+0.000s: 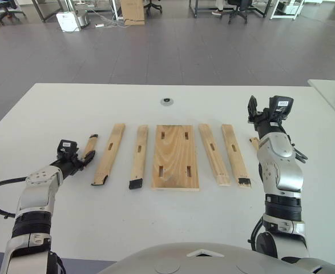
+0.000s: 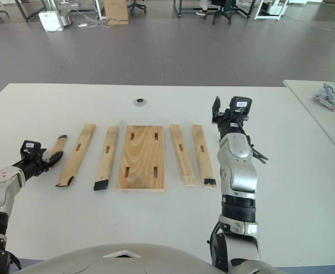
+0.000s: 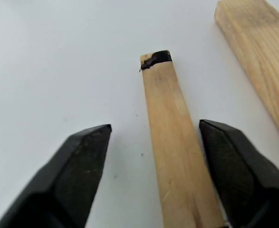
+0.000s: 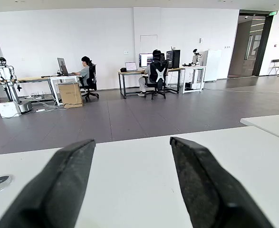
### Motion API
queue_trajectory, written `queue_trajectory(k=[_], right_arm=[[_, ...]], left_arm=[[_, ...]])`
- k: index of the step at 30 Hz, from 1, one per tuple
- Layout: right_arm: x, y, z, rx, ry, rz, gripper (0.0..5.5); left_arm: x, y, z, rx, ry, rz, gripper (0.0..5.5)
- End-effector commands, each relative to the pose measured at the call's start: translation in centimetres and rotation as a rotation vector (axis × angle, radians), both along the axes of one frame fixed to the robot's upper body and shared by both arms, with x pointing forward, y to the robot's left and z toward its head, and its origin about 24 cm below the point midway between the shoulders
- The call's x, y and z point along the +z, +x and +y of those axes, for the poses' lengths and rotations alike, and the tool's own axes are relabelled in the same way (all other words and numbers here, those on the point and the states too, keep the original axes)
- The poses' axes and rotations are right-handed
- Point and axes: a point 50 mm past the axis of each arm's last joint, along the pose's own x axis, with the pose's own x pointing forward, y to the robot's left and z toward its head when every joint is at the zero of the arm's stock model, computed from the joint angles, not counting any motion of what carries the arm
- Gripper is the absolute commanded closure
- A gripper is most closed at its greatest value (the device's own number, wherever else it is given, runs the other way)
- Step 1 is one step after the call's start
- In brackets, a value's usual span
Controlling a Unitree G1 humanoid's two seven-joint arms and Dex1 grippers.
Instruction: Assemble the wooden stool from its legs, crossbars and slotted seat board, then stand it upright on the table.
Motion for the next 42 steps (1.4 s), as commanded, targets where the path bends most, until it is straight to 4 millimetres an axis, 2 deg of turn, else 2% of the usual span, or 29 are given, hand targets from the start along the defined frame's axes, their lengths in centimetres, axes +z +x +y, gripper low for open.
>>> queue_trajectory(k=[1,8,11,13,17,19,21,23,25,29,35,42], right_arm=[[0.2,0.1,0.1,-0.014,0.013,-0.015,2.57],[0.1,0.1,0.1,-0.021,0.017,-0.013,2.57],[0.2,0.1,0.4,0.003,0.022,-0.008,2.57],[0.3,0.2,0.5,0.016,0.027,-0.01,2.57],[2.1,0.4,1.7,0.105,0.164,-0.069,2.57],[3.6,0.2,3.3,0.247,0.216,-0.104,2.57],[5.1,-0.3,5.4,0.423,0.301,-0.134,2.57],[6.6,-1.4,7.9,0.653,0.383,-0.151,2.57],[7.3,-2.2,9.4,0.8,0.447,-0.139,2.57],[7.4,-2.6,10.6,0.887,0.558,-0.083,2.57],[6.9,-2.6,11.0,0.881,0.641,-0.012,2.57],[6.5,-2.4,11.2,0.854,0.656,0.011,2.57]], left_arm=[[-2.3,-1.8,0.3,0.017,-0.018,0.159,2.95],[-2.1,-1.7,0.4,0.003,-0.008,0.169,4.15],[-1.3,-0.9,0.3,-0.005,0.0,0.13,4.21],[1.0,0.8,-0.1,-0.012,0.001,0.006,4.21],[9.4,5.5,-3.2,-0.133,-0.001,-0.453,4.21],[12.0,6.1,-5.6,-0.217,-0.054,-0.581,4.21],[13.4,6.1,-8.4,-0.336,-0.099,-0.646,4.21],[13.5,5.9,-12.1,-0.472,-0.164,-0.652,4.21],[12.8,5.2,-14.9,-0.548,-0.239,-0.62,4.21],[12.4,4.1,-18.0,-0.6,-0.315,-0.605,4.21],[13.4,3.2,-20.4,-0.655,-0.351,-0.63,4.21],[13.4,2.3,-21.8,-0.698,-0.378,-0.615,4.21]])
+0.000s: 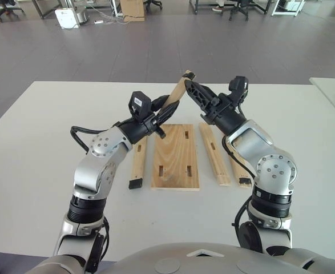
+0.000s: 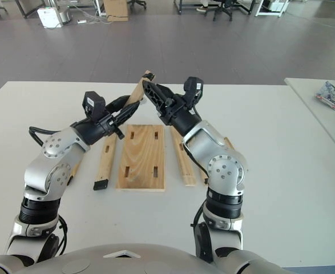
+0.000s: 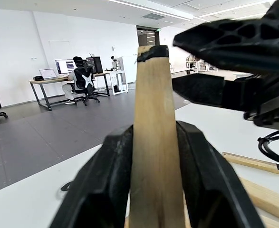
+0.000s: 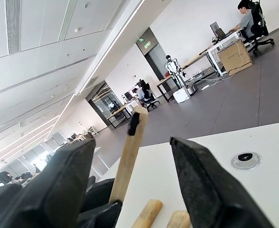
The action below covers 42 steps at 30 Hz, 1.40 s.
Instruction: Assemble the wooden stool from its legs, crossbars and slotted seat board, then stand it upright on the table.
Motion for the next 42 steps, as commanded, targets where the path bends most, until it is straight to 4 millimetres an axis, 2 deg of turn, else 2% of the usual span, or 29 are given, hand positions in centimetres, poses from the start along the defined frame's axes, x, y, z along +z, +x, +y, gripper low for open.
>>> queue_trajectory(k=[1,2,9,15,19,21,23,26,30,33,38,42], right_arm=[[0.0,0.2,0.2,-0.008,0.015,0.015,2.57],[0.0,0.2,0.2,-0.013,0.019,0.019,2.57],[0.4,0.3,0.1,-0.015,0.084,0.032,3.81],[-0.1,0.2,0.5,-0.007,0.005,0.028,4.95],[-0.3,0.3,0.4,-0.025,-0.029,0.025,5.06],[-0.1,0.5,0.1,-0.068,-0.058,0.007,5.06],[0.2,1.0,-0.7,-0.158,-0.09,-0.02,5.08],[0.3,1.4,-2.4,-0.302,-0.106,-0.046,5.08],[-1.7,0.3,-4.6,-0.503,-0.34,-0.084,5.08],[-3.6,-0.9,-5.4,-0.625,-0.376,-0.004,5.08],[-5.4,-1.7,-4.4,-0.657,-0.453,0.045,5.08],[-6.9,-1.4,-3.9,-0.636,-0.465,0.079,5.08]], left_arm=[[-0.2,-0.5,-0.7,-0.032,0.0,0.022,4.21],[-0.3,-0.6,-0.8,-0.035,0.0,0.024,4.21],[-0.6,-0.9,-1.1,-0.051,0.019,0.035,4.21],[-0.4,-0.9,-1.5,-0.055,0.003,0.032,4.21],[-0.2,-0.9,-1.5,-0.06,-0.006,0.016,4.21],[-0.7,-1.0,-1.4,-0.056,-0.012,0.031,4.21],[-2.0,-1.2,-0.8,-0.042,0.006,0.077,3.62],[-3.6,-1.3,0.2,0.007,0.039,0.113,3.16],[-4.9,-1.4,2.6,0.135,0.036,0.139,3.13],[-5.3,-1.6,3.6,0.197,0.036,0.133,3.13],[-5.6,-2.0,3.5,0.211,0.03,0.134,3.13],[-5.4,-1.7,3.2,0.198,0.037,0.126,3.13]])
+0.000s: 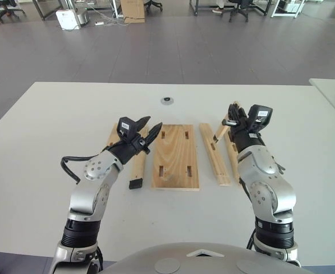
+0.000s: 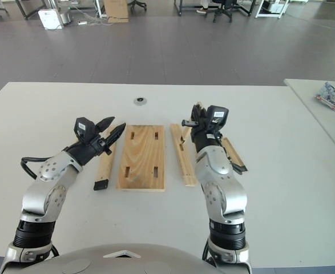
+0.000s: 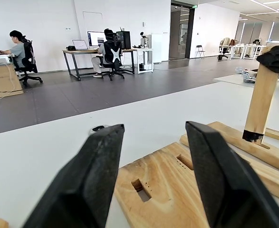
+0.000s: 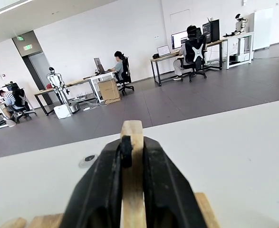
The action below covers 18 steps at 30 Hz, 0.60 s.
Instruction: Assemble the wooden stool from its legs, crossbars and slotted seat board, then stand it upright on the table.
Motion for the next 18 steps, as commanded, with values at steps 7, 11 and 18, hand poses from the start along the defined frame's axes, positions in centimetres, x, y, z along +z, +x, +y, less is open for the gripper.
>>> queue_trajectory(k=[7,11,18], right_arm=[[-2.5,1.1,0.2,0.006,-0.018,0.035,5.08],[-2.8,1.3,0.3,0.022,-0.027,0.031,5.08],[-3.2,1.4,0.2,0.026,-0.053,0.026,5.08]], left_arm=[[0.3,0.4,-0.1,-0.018,0.033,-0.018,3.13],[0.2,0.3,-0.2,-0.02,0.033,-0.02,3.13],[0.4,0.3,-0.5,-0.034,0.046,-0.035,3.13]])
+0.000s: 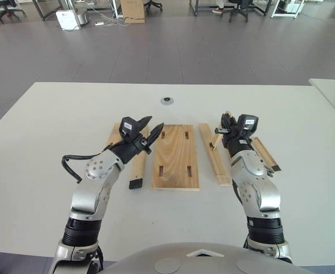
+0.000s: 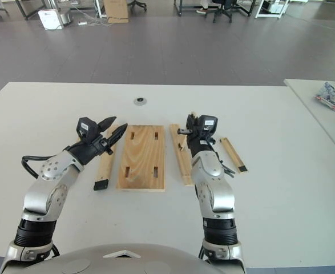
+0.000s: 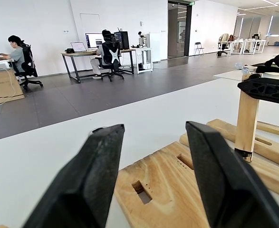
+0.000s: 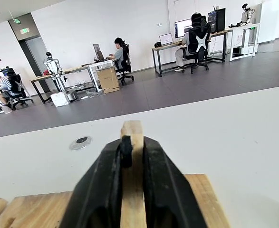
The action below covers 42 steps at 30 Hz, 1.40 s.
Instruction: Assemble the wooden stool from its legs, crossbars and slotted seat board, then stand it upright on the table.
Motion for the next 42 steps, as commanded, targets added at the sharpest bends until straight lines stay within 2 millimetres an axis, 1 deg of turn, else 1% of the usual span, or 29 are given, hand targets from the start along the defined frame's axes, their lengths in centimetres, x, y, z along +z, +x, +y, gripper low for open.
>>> queue_trajectory(k=[1,4,5,8,12,15,23,27,28,31,33,36,38,42], right_arm=[[-0.5,0.4,0.4,0.027,-0.028,0.005,5.08],[-2.5,0.4,0.7,0.082,-0.102,0.052,5.08],[-3.0,0.4,0.8,0.095,-0.122,0.056,5.08],[-4.3,-0.3,0.3,0.096,-0.133,0.058,5.08],[-5.2,-2.1,-0.7,0.11,-0.191,-0.08,5.08],[-6.3,-3.1,-1.2,0.088,-0.187,-0.094,5.08],[-6.7,-3.3,-1.8,0.043,-0.185,-0.119,5.08],[-6.9,-3.1,-1.7,0.074,-0.203,-0.115,5.08],[-6.8,-3.1,-1.6,0.084,-0.199,-0.119,4.69],[-6.2,-2.8,-1.6,0.091,-0.186,-0.137,4.16],[-5.2,-3.1,-2.3,0.117,-0.194,-0.15,3.8],[-3.6,-3.2,-3.7,0.183,-0.185,-0.095,3.19],[-2.7,-3.6,-3.8,0.229,-0.148,-0.05,2.78],[-3.1,-5.8,-3.1,0.324,-0.124,0.102,2.74]], left_arm=[[0.4,0.2,-0.2,-0.016,0.017,-0.019,3.13],[0.3,0.2,-0.3,-0.019,0.014,-0.017,3.13],[0.3,0.1,-0.3,-0.019,0.013,-0.016,3.13],[0.2,0.0,-0.3,-0.018,0.011,-0.013,3.13],[0.3,-0.5,-0.3,-0.043,0.013,-0.032,3.13],[0.9,-0.9,-0.5,-0.068,-0.028,-0.061,3.13],[1.7,-0.6,-0.2,-0.043,-0.052,-0.129,3.13],[1.7,-0.5,-0.1,-0.03,-0.063,-0.152,3.13],[1.7,-0.5,-0.1,-0.028,-0.064,-0.156,3.13],[1.7,-0.4,-0.2,-0.027,-0.066,-0.163,3.13],[1.4,-0.4,-0.2,-0.029,-0.047,-0.155,3.13],[1.0,-0.6,0.0,-0.006,-0.038,-0.145,3.13],[0.8,-0.7,-0.1,0.003,-0.04,-0.141,3.13],[0.5,-1.2,0.1,0.034,-0.046,-0.128,3.13]])
